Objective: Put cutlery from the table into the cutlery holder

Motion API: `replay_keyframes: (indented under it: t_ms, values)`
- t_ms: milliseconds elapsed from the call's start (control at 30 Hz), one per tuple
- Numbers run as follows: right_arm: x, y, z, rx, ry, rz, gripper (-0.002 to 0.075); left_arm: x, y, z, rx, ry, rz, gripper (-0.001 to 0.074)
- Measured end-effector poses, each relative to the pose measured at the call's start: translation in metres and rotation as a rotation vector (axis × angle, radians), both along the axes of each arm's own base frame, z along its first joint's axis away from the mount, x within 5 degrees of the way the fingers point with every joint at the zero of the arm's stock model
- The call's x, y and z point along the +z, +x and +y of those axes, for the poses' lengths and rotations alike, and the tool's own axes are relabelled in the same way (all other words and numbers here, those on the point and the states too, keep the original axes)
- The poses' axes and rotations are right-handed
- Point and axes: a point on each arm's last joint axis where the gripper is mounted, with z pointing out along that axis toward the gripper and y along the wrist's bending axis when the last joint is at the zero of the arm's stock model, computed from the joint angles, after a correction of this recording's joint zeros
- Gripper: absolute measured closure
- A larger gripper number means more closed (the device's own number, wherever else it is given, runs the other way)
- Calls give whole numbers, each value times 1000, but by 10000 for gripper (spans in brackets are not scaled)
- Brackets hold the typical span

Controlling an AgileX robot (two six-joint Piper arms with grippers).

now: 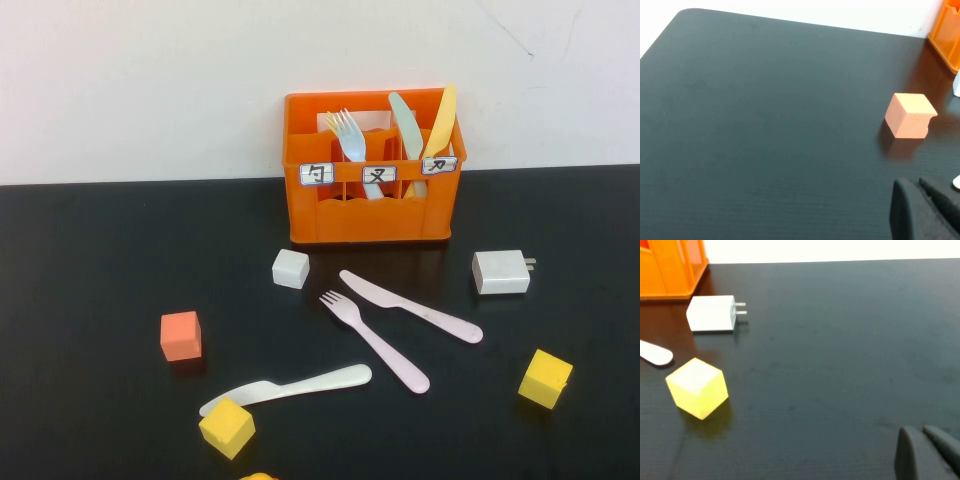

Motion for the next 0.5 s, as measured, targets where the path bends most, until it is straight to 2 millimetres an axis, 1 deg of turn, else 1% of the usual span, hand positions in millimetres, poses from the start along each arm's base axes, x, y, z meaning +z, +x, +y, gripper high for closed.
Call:
replay_keyframes:
  t_ms: [367, 500]
  values:
    - [0, 0, 0, 0, 0, 0, 720, 0, 0, 0, -1, 2, 0, 736]
    - [0, 0, 0, 0, 0, -6, 720, 2, 1, 0, 2, 1, -28, 736]
